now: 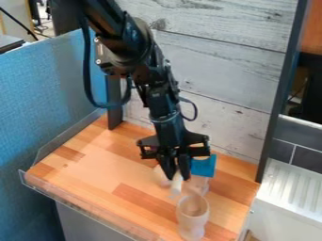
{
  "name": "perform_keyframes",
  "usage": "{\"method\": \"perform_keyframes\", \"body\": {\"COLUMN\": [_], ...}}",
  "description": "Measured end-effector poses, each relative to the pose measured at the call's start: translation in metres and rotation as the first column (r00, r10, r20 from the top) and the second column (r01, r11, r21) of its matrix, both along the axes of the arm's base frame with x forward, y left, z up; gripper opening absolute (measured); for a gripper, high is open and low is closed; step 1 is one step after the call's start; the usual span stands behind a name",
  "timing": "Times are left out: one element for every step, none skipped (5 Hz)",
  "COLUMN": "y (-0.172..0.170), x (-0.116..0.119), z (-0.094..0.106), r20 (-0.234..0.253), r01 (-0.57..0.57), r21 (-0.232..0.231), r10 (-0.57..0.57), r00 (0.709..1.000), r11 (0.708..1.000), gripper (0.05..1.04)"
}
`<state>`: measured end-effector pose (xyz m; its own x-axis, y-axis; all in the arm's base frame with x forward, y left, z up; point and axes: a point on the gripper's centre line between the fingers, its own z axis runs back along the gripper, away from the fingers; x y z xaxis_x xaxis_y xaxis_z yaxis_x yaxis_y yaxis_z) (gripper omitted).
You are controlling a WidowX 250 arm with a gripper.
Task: Balance the cylindrical piece on top of the blue arch and cup.
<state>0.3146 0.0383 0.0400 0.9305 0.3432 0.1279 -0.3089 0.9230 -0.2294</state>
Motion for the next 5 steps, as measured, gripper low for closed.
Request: {"method": "perform_keyframes", "body": {"y": [0.0,0.0,0.0,0.0,-0.004], "x": [0.006,0.011,0.016,0.022,0.026], "z": [-0.002,-0.009,-0.009,-0.012,-0.015], "r20": [-0.006,-0.017,-0.013,-0.013,-0.016], "r01": [0.016,0.038,0.045,0.048,0.057], "r21": [-0.002,0.002,0.006,0.006,0.005], "r10": [-0.016,-0.038,-0.045,-0.048,-0.057], "r00": [1.0,0.999,0.999,0.999,0.998], "r11": [1.0,0.999,0.999,0.999,0.998], "gripper": [0.242,0.242,0.242,0.242,0.242]}}
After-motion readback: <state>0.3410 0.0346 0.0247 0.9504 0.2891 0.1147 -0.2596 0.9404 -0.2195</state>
